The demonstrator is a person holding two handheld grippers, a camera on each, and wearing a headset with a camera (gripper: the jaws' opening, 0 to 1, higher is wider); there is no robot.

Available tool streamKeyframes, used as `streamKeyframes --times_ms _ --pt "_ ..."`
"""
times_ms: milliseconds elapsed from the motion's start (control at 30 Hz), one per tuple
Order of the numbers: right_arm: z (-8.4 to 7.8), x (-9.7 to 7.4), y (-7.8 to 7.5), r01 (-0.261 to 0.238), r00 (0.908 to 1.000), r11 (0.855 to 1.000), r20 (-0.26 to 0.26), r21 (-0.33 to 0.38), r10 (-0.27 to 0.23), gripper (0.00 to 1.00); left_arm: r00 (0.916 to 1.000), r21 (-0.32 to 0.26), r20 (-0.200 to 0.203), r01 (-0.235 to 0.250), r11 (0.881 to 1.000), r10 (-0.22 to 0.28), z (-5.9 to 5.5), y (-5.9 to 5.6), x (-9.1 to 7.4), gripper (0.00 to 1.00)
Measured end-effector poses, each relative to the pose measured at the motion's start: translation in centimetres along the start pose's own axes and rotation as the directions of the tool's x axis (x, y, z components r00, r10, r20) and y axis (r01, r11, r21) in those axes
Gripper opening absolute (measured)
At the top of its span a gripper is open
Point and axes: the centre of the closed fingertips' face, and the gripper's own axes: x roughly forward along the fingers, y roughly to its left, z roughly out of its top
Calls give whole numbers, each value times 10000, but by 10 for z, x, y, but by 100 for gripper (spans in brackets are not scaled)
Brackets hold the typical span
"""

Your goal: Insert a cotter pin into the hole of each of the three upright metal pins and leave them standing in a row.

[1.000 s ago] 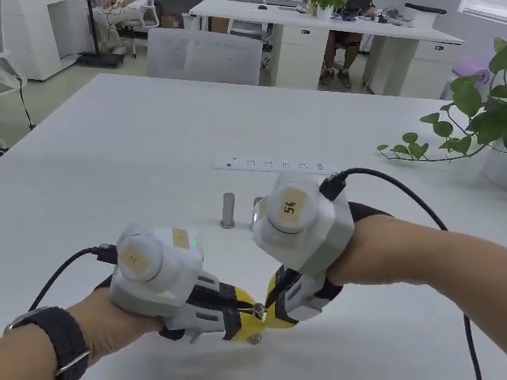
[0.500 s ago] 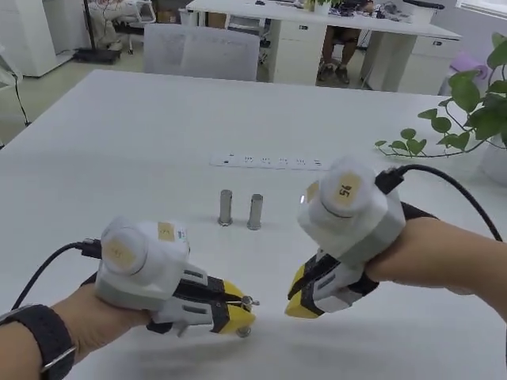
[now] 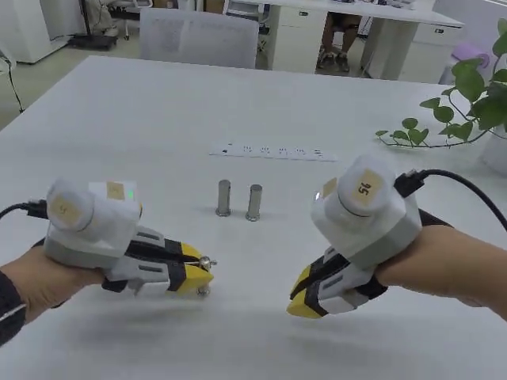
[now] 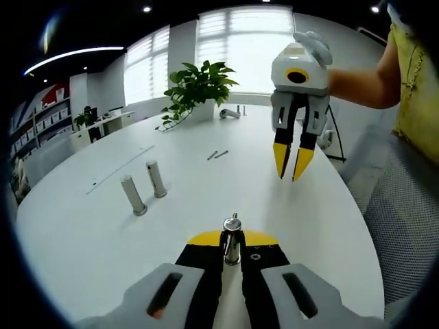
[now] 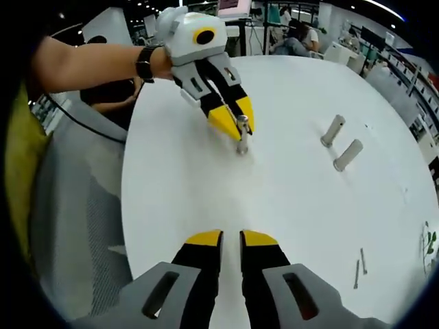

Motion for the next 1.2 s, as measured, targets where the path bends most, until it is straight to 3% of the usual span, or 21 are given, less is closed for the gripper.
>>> streamKeyframes --times_ms 267,600,800,1000,1200 --pt "-2 4 0 -67 10000 9998 30 171 67 11 9992 -21 -105 -386 9993 386 -5 38 -16 6" --pt "-6 10 1 -76 10000 9993 38 357 74 11 9986 -461 -154 -511 9976 504 -19 70 -24 6" --pt "-11 13 0 -118 9999 9987 -26 494 120 11 9992 -643 -98 -399 9971 393 -23 75 -25 6" --pt "-9 14 -1 -127 9999 9986 -17 505 128 11 9998 -665 -147 -105 9977 95 -27 72 -22 6" --pt "-8 15 -2 -128 9999 9988 -46 468 130 11 10000 -683 78 32 9977 -27 -25 73 -21 7"
